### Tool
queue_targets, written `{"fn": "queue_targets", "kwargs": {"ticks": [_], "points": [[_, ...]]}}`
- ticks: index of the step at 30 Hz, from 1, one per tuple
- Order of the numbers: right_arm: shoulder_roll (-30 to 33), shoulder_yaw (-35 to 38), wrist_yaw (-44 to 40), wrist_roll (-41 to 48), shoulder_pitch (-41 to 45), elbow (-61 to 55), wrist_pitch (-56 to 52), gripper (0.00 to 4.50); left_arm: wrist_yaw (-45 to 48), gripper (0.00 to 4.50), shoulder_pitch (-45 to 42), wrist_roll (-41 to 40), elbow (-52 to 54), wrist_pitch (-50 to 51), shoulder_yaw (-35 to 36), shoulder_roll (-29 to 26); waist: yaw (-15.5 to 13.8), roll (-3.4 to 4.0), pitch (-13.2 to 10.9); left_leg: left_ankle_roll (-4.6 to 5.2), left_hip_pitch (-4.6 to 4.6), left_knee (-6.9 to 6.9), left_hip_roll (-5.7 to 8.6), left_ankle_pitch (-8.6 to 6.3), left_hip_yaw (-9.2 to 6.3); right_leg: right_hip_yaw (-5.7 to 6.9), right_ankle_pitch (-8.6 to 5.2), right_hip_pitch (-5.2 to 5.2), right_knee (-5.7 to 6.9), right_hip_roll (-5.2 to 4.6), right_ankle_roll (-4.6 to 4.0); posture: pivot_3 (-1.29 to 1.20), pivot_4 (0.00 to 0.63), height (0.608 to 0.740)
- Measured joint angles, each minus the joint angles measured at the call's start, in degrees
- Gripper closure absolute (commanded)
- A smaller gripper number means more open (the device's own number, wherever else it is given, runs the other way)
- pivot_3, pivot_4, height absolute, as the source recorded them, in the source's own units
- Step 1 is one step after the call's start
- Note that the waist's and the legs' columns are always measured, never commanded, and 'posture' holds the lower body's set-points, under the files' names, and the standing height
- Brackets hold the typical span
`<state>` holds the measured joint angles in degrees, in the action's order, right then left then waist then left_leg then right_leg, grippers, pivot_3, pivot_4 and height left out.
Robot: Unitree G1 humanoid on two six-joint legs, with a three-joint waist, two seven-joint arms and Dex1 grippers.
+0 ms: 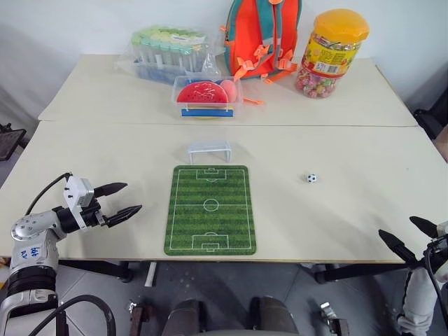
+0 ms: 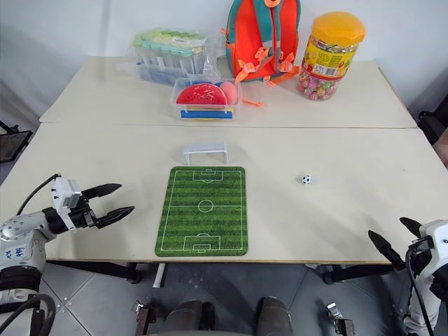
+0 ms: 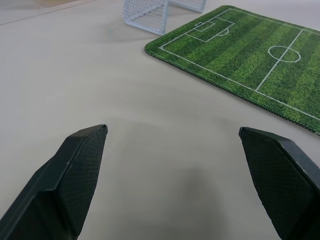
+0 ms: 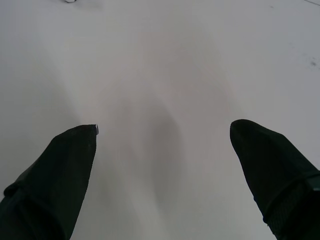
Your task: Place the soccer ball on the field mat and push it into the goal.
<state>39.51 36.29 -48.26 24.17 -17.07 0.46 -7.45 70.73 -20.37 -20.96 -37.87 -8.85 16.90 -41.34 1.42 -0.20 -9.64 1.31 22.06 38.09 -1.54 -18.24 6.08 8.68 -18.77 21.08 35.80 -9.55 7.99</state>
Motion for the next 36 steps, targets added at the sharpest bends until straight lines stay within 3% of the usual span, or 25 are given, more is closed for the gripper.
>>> {"fn": "queue_targets", "kwargs": {"ticks": [13, 19, 24, 28, 36], "points": [[0.3, 0.3, 6.2, 2.8, 0.7, -10.2, -9.3, 0.04, -2.4, 0.0, -4.5, 0.5, -0.6, 2.9, -0.1, -0.1, 0.0, 0.0, 0.0, 0.0, 0.01, 0.03, 0.0, 0.0, 0.0, 0.0, 0.0, 0.01, 0.03, 0.0, 0.0, 0.0, 0.15, 0.74], [2.0, -5.0, 11.4, 4.2, 12.5, -16.2, -18.6, 0.04, 4.0, 0.0, -7.6, -6.1, 6.3, 8.4, -0.4, 3.7, 0.2, -0.01, 0.0, -0.01, 0.02, 0.11, -0.05, 0.01, 0.04, -0.05, 0.0, 0.04, 0.08, 0.07, 0.0, 0.0, 0.15, 0.74], [2.0, -14.4, 11.4, 2.1, 24.9, -9.1, -20.0, 0.04, 7.3, 0.0, -7.7, -7.6, 11.5, 9.0, -2.6, 6.5, 0.1, -0.01, 0.0, -0.03, 0.1, 0.12, 0.14, 0.01, 0.08, -0.07, 0.0, 0.15, 0.08, 0.1, 0.0, 0.0, 0.15, 0.74], [0.9, -21.9, 9.7, -1.8, 35.4, 3.1, -17.8, 0.04, 8.9, 0.0, -7.1, -8.0, 14.4, 9.0, -4.5, 8.0, 0.1, -0.03, 0.0, -0.03, 0.16, 0.15, 0.19, 0.01, 0.06, -0.07, 0.0, 0.18, 0.09, 0.1, 0.0, 0.0, 0.15, 0.74], [-1.5, -27.8, 5.9, -6.0, 42.8, 18.1, -11.7, 0.04, 8.4, 0.0, -3.9, -8.3, 18.4, 9.9, -4.7, 9.0, 0.2, -0.01, 0.0, -0.03, 0.22, 0.14, 0.16, 0.01, 0.03, -0.03, 0.0, 0.22, 0.1, 0.1, 0.0, 0.0, 0.15, 0.74]]}}
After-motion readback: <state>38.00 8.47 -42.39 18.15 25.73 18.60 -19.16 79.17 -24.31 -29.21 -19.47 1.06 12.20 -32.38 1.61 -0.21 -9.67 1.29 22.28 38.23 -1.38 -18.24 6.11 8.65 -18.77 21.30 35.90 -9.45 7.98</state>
